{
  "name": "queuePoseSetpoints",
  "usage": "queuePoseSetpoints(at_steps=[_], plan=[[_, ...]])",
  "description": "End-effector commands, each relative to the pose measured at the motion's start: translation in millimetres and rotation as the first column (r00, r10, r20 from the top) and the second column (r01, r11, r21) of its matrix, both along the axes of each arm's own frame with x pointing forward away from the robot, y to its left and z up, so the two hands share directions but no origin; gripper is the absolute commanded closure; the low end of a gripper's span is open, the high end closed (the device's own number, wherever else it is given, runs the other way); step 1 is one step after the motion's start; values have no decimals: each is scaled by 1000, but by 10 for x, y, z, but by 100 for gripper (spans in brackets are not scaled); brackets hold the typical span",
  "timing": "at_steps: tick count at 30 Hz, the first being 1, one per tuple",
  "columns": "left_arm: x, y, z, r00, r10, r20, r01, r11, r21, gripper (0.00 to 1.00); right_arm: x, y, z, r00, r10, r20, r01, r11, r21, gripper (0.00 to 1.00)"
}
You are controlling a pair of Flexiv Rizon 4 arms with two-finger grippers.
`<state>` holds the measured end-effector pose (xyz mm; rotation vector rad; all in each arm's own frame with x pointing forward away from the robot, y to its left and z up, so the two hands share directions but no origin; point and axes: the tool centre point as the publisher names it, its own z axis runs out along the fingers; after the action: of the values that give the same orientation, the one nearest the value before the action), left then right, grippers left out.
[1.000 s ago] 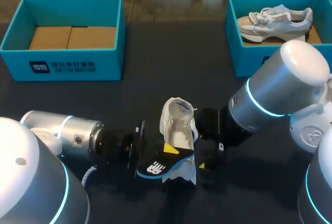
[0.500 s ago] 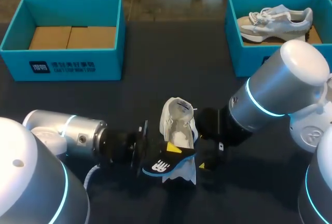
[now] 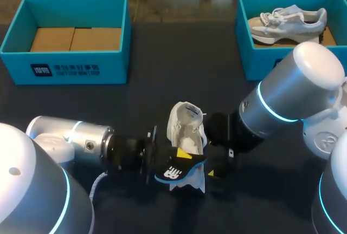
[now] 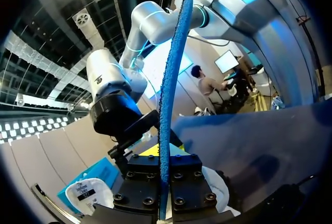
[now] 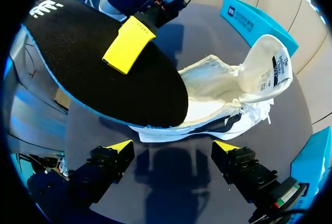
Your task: Take the shoe out of the shoebox, open the shoe tongue, remove and reinsert the insole, then place the shoe into the shoebox
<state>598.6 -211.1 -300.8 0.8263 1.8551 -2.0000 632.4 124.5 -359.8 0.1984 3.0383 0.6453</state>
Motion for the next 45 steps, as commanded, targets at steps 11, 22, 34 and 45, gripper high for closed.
queuePoseSetpoints(at_steps=[11, 22, 34, 45], plan=[[63, -62, -129, 999, 45, -3, -45, 999, 22, 100, -7, 9, -13, 1000, -1, 1, 1, 1000, 0, 0], [161, -41, -256, 995, 94, -39, -92, 995, 44, 100, -7, 9, -13, 1000, -1, 1, 1, 1000, 0, 0], [296, -92, -397, 990, 137, -40, -134, 988, 81, 100, -7, 9, -13, 1000, -1, 1, 1, 1000, 0, 0], [515, -110, -541, 983, 175, -50, -167, 977, 130, 100, -7, 9, -13, 1000, -1, 1, 1, 1000, 0, 0]])
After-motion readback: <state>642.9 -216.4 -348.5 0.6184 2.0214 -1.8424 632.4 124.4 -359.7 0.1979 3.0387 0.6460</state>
